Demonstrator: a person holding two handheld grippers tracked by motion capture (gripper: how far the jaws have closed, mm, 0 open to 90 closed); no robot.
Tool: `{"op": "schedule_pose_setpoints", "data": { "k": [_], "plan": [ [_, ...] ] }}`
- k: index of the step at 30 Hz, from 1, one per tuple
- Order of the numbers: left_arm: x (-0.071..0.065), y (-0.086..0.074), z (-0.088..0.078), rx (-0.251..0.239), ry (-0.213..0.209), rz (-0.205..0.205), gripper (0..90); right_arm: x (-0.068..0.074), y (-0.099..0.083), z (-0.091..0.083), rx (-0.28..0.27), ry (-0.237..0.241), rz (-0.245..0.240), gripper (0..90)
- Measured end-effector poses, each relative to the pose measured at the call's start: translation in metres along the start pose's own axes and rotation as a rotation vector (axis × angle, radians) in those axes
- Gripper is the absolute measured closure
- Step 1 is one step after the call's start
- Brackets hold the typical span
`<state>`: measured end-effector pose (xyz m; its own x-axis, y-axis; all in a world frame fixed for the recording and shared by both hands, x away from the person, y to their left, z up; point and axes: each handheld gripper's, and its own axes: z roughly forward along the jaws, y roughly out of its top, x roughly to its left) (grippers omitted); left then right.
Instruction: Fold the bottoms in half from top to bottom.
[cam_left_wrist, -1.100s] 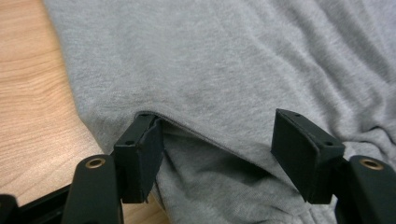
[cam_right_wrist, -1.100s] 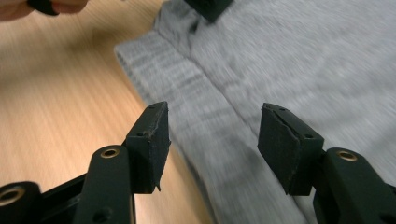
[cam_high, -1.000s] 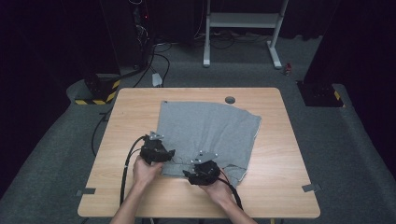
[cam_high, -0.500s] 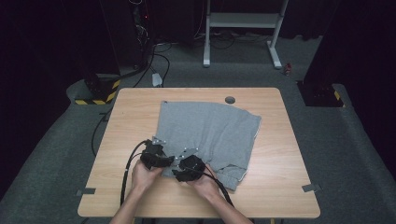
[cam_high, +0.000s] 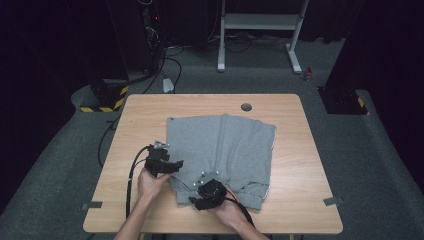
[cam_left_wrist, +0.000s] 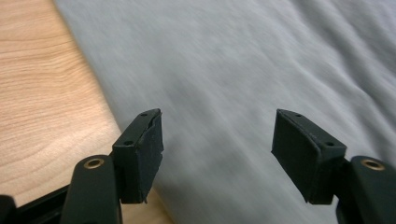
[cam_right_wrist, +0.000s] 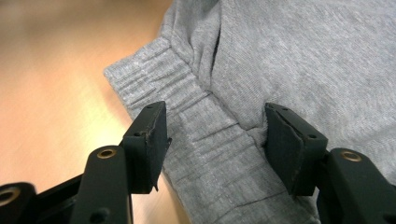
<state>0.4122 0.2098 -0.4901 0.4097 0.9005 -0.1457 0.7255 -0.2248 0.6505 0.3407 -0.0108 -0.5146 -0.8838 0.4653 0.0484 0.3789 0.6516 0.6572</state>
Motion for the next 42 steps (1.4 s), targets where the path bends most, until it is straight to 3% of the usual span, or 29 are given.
{"op": "schedule_pose_setpoints", "data": {
  "k": [3,7,9,13,16,19,23,27,31,34,37,40,42],
  "plan": [
    [0.006,0.005,0.009,0.020,0.025,-0.015,33.0,0.007,-0.011,-0.010,0.010,0.023,-0.026,41.4],
    [0.020,0.008,0.020,0.025,0.049,-0.068,33.0,0.012,-0.025,-0.021,-0.007,0.042,-0.017,41.4],
    [0.026,0.010,0.024,0.038,0.079,-0.049,32.5,0.014,-0.029,-0.024,-0.013,0.043,-0.009,41.3],
    [0.036,0.017,0.029,-0.008,0.094,-0.083,34.3,0.016,-0.031,-0.025,-0.017,0.035,-0.014,41.3],
    [0.043,0.024,0.038,0.020,0.113,-0.088,32.9,0.016,-0.032,-0.025,-0.022,0.038,-0.011,41.3],
    [0.051,0.028,0.043,-0.026,0.109,-0.143,34.7,0.017,-0.034,-0.027,-0.019,0.037,-0.022,41.3],
    [0.054,0.041,0.051,0.008,0.128,-0.120,35.4,0.019,-0.035,-0.029,-0.019,0.035,-0.020,40.4],
    [0.055,0.044,0.056,-0.024,0.164,-0.127,45.8,0.023,-0.032,-0.034,-0.059,0.023,-0.009,38.0],
    [0.055,0.044,0.056,-0.026,0.201,-0.093,56.2,0.033,-0.020,-0.035,-0.094,0.047,-0.032,37.1],
    [0.055,0.043,0.056,-0.026,0.209,-0.102,64.2,0.042,-0.010,-0.023,-0.070,0.061,-0.058,34.5],
    [0.056,0.043,0.057,-0.029,0.218,-0.073,71.3,0.049,-0.005,-0.012,-0.054,0.069,-0.068,31.8],
    [0.055,0.044,0.057,-0.030,0.209,-0.067,79.3,0.055,-0.004,0.001,-0.001,0.047,-0.091,28.3],
    [0.055,0.044,0.058,-0.035,0.200,-0.064,83.1,0.058,-0.004,0.004,0.007,0.025,-0.101,28.3]
  ]
}}
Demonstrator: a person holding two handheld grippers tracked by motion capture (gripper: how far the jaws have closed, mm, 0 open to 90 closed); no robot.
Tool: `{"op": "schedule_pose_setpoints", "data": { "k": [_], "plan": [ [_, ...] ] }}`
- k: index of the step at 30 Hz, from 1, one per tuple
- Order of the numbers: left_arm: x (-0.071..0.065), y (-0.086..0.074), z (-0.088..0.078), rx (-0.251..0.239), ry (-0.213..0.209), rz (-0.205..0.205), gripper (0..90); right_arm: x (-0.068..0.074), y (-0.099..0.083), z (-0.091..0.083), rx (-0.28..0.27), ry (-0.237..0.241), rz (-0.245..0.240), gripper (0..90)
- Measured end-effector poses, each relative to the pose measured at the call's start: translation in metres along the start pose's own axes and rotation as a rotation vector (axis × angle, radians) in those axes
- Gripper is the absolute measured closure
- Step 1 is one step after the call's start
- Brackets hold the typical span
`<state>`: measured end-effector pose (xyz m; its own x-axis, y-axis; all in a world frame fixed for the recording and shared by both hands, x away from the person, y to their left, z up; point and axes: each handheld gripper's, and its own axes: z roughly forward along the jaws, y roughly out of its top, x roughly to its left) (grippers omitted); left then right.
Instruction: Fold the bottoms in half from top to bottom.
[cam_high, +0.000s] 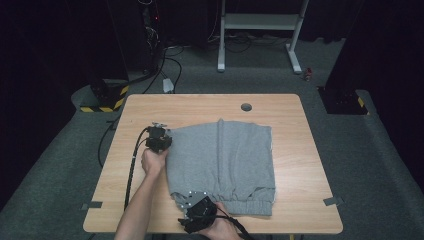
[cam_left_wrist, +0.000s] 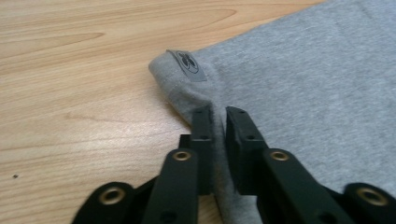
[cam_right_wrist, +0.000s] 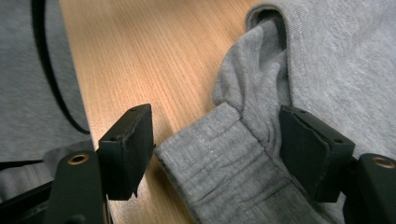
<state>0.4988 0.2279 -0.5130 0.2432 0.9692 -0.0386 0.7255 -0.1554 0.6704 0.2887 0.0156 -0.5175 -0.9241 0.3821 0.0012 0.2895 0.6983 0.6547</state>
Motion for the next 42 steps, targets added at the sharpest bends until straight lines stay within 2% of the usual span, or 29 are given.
{"op": "schedule_pose_setpoints", "data": {
  "k": [2,3,5,7,10,13,15,16,18,19,20,21,22,23,28,34,37,42],
  "plan": [
    [0.002,0.000,0.000,-0.002,-0.019,-0.033,84.6,0.004,0.001,0.001,0.005,-0.026,-0.019,28.9],
    [0.004,0.000,0.001,-0.002,-0.030,-0.055,85.2,0.004,0.001,0.001,0.012,-0.033,-0.011,30.0],
    [0.007,0.001,0.001,0.000,-0.035,-0.071,85.9,0.004,0.001,0.000,0.014,-0.048,0.002,36.0],
    [0.007,0.001,0.001,-0.003,-0.036,-0.074,86.3,0.004,0.000,-0.002,0.005,-0.058,0.010,41.5],
    [0.008,0.002,0.002,-0.003,-0.055,-0.101,86.5,0.004,-0.001,-0.004,0.003,-0.073,0.005,51.4],
    [0.010,0.001,0.002,-0.001,-0.065,-0.097,86.7,0.002,-0.001,-0.005,0.005,-0.075,0.006,57.5],
    [0.010,0.001,0.002,-0.001,-0.077,-0.114,86.8,0.002,-0.001,-0.007,0.004,-0.081,-0.007,67.6],
    [0.011,0.001,0.001,0.000,-0.076,-0.102,86.8,0.002,-0.001,-0.008,0.002,-0.098,-0.020,73.1],
    [0.013,0.002,0.001,-0.004,-0.087,-0.115,86.9,0.000,-0.002,-0.010,0.001,-0.090,-0.015,77.5],
    [0.015,0.002,0.000,-0.006,-0.092,-0.119,86.9,0.000,-0.002,-0.011,-0.001,-0.085,-0.012,78.5],
    [0.015,0.003,0.000,-0.007,-0.106,-0.141,86.9,-0.001,-0.002,-0.012,-0.002,-0.079,-0.010,79.3],
    [0.016,0.007,-0.001,0.015,-0.099,-0.112,87.0,0.000,-0.002,-0.012,0.000,-0.080,-0.013,79.9],
    [0.013,0.011,-0.002,0.020,-0.085,-0.076,87.0,0.000,-0.002,-0.012,-0.002,-0.079,-0.018,80.4],
    [0.012,0.014,-0.004,0.013,-0.087,-0.060,87.0,0.001,-0.002,-0.013,-0.005,-0.078,-0.020,80.8],
    [0.004,0.036,-0.015,-0.021,-0.110,-0.029,87.1,0.002,-0.003,-0.020,-0.035,-0.083,-0.013,81.4],
    [0.007,0.044,-0.024,-0.051,-0.127,-0.066,87.2,0.001,0.002,-0.035,-0.070,-0.093,-0.011,81.7],
    [0.013,0.047,-0.029,-0.062,-0.160,-0.124,87.3,0.001,0.004,-0.038,-0.073,-0.093,-0.015,81.9],
    [0.020,0.053,-0.043,-0.097,-0.169,-0.136,87.4,0.004,0.011,-0.042,-0.070,-0.101,-0.040,82.2]
  ]
}}
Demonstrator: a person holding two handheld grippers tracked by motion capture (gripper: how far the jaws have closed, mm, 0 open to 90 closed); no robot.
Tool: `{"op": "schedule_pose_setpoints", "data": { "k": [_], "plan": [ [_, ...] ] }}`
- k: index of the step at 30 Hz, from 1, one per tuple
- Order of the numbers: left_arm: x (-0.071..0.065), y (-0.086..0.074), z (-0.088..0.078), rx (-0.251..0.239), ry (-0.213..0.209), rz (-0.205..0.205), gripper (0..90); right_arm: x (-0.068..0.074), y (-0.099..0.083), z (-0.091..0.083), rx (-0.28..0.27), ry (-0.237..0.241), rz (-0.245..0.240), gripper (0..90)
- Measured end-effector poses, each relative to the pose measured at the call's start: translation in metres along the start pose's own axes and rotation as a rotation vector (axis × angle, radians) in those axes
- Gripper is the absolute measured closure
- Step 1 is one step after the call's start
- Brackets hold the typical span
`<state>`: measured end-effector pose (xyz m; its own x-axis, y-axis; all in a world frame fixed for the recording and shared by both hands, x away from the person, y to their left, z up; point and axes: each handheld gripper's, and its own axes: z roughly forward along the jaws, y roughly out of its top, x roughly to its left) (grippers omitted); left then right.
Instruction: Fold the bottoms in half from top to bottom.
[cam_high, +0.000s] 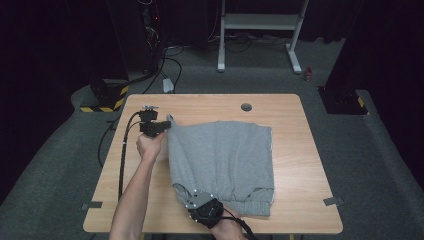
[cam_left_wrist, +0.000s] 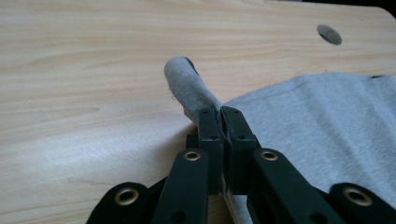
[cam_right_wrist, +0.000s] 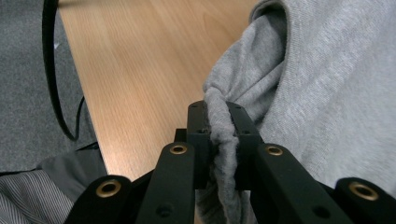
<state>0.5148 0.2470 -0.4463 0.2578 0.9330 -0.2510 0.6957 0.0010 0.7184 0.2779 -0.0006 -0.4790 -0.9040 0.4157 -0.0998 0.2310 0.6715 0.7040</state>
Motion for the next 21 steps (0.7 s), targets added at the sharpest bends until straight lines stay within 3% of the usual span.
{"op": "schedule_pose_setpoints", "data": {
  "k": [3,8,15,19,21],
  "plan": [
    [0.007,0.002,-0.006,-0.016,-0.001,-0.033,87.5,-0.001,0.006,-0.004,-0.010,-0.004,0.003,82.4],
    [0.016,0.002,-0.016,-0.020,0.027,-0.012,87.5,0.000,0.015,-0.004,-0.017,0.012,0.000,82.5],
    [0.037,0.004,-0.041,-0.051,0.058,-0.037,87.6,0.009,0.033,0.002,-0.038,0.046,-0.026,82.6],
    [0.041,0.007,-0.056,-0.068,0.065,-0.043,87.6,0.014,0.047,0.000,-0.066,0.072,-0.038,82.6],
    [0.037,0.011,-0.059,-0.064,0.073,-0.019,87.5,0.015,0.051,-0.002,-0.089,0.074,-0.045,82.6]
  ]
}}
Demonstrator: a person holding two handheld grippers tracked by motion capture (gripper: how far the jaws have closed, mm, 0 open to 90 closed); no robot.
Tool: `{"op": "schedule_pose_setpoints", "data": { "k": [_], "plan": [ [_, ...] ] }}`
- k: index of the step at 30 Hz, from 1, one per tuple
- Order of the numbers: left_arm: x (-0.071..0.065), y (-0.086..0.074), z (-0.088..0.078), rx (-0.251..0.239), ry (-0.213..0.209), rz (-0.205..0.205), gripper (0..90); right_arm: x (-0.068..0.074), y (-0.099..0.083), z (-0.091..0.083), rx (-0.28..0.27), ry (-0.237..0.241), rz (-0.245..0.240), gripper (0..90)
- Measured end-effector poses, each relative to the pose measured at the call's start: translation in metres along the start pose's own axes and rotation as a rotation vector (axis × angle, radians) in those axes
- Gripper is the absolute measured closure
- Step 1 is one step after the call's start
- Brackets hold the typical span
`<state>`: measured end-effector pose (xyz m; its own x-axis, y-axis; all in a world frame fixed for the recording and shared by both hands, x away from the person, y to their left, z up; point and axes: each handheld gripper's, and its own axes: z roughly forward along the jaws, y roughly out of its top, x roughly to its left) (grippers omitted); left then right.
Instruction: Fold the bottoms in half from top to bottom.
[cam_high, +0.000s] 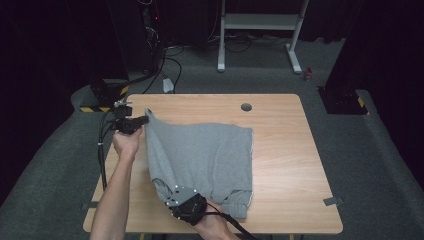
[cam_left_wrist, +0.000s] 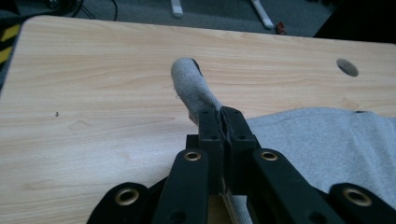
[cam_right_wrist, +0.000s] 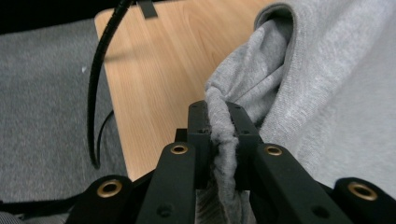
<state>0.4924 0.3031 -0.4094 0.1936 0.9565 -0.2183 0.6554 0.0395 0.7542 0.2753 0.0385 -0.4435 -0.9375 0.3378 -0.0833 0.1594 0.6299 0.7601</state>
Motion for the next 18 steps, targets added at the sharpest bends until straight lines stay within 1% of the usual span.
{"op": "schedule_pose_setpoints", "data": {
  "k": [1,2,3,4,5,7,9,11,13,14,15,18],
  "plan": [
    [-0.004,0.003,0.000,-0.006,-0.009,0.008,87.5,0.000,0.000,-0.002,-0.012,0.001,0.005,82.6],
    [-0.011,0.006,0.002,-0.011,-0.019,0.019,87.5,-0.001,-0.002,-0.004,-0.021,-0.002,0.010,82.6],
    [-0.014,0.007,0.004,-0.009,-0.022,0.035,87.5,-0.003,-0.005,-0.006,-0.033,-0.010,0.019,82.6],
    [-0.020,0.009,0.008,-0.007,-0.030,0.042,87.5,-0.005,-0.008,-0.008,-0.035,-0.014,0.026,82.6],
    [-0.026,0.010,0.012,-0.007,-0.040,0.041,87.5,-0.007,-0.011,-0.011,-0.041,-0.017,0.040,82.6],
    [-0.038,0.012,0.021,-0.003,-0.052,0.060,87.5,-0.011,-0.020,-0.019,-0.049,-0.033,0.067,82.6],
    [-0.050,0.013,0.030,-0.008,-0.073,0.060,87.5,-0.015,-0.029,-0.027,-0.058,-0.044,0.099,82.6],
    [-0.064,0.014,0.039,0.008,-0.072,0.093,87.5,-0.018,-0.037,-0.033,-0.067,-0.054,0.123,82.6],
    [-0.079,0.016,0.048,0.017,-0.088,0.116,87.5,-0.018,-0.046,-0.038,-0.075,-0.064,0.139,82.6],
    [-0.085,0.017,0.050,0.019,-0.098,0.126,87.5,-0.017,-0.050,-0.040,-0.077,-0.075,0.143,82.6],
    [-0.090,0.018,0.053,0.022,-0.099,0.140,87.5,-0.017,-0.054,-0.042,-0.082,-0.083,0.146,82.6],
    [-0.108,0.020,0.063,0.039,-0.110,0.172,87.5,-0.017,-0.063,-0.048,-0.093,-0.102,0.161,82.6]
  ]
}}
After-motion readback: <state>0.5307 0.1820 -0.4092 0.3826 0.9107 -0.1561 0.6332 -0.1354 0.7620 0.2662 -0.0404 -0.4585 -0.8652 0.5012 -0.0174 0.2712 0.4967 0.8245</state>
